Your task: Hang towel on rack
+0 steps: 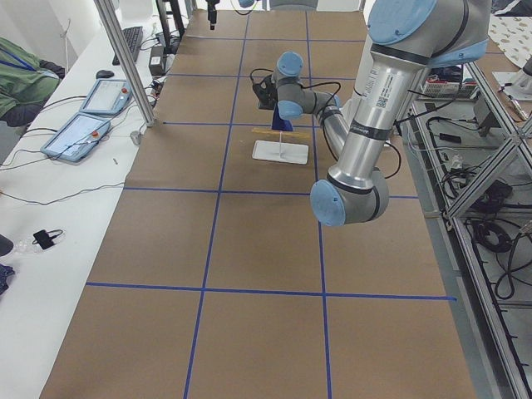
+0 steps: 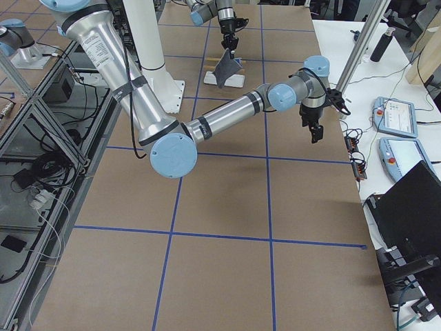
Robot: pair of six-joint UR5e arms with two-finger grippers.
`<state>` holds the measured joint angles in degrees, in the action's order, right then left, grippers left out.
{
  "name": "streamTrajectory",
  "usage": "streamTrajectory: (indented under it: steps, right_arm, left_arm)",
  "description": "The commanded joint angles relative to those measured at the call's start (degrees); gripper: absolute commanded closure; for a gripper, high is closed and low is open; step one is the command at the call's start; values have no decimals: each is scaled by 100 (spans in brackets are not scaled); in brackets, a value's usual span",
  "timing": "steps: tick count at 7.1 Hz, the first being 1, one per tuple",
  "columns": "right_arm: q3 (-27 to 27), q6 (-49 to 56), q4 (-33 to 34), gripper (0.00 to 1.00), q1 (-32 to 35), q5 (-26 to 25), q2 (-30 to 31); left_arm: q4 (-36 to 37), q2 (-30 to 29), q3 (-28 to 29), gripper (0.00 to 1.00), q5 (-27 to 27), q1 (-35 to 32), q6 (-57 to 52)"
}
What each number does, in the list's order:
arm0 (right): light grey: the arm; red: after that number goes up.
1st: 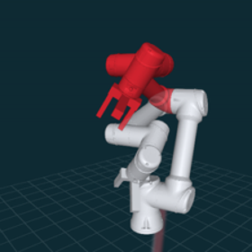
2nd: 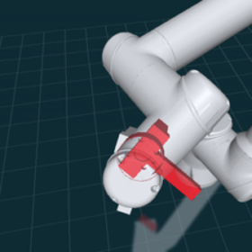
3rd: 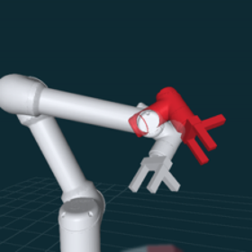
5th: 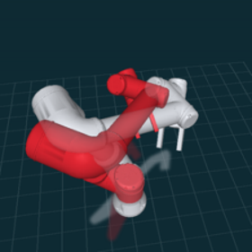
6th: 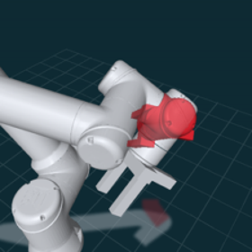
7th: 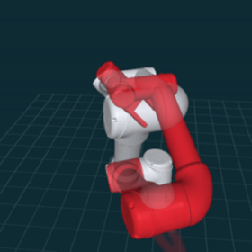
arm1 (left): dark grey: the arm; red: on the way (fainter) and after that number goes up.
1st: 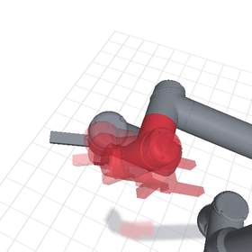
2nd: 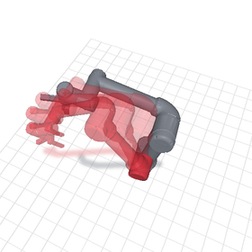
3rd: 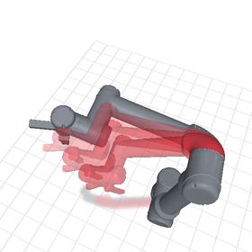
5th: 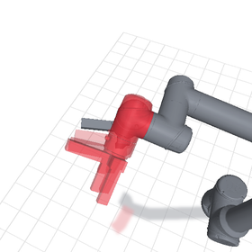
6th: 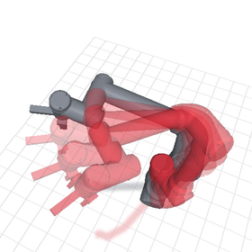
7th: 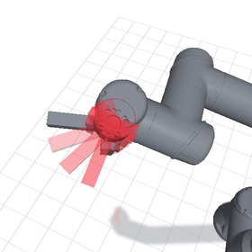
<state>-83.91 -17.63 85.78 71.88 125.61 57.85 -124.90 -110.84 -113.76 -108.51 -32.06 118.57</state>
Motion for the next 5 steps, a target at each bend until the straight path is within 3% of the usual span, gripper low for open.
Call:
streamTrajectory:
  steps: [1, 5]
  right_arm:
    - [226, 644, 0, 0, 351, 218, 173]
    - [235, 989, 9, 0, 545, 218, 384]
  left_arm:
    - [-665, 807, -40, 100, -13, -107, -158]
    - [-1132, 1486, 125, 100, -101, -616, -712]
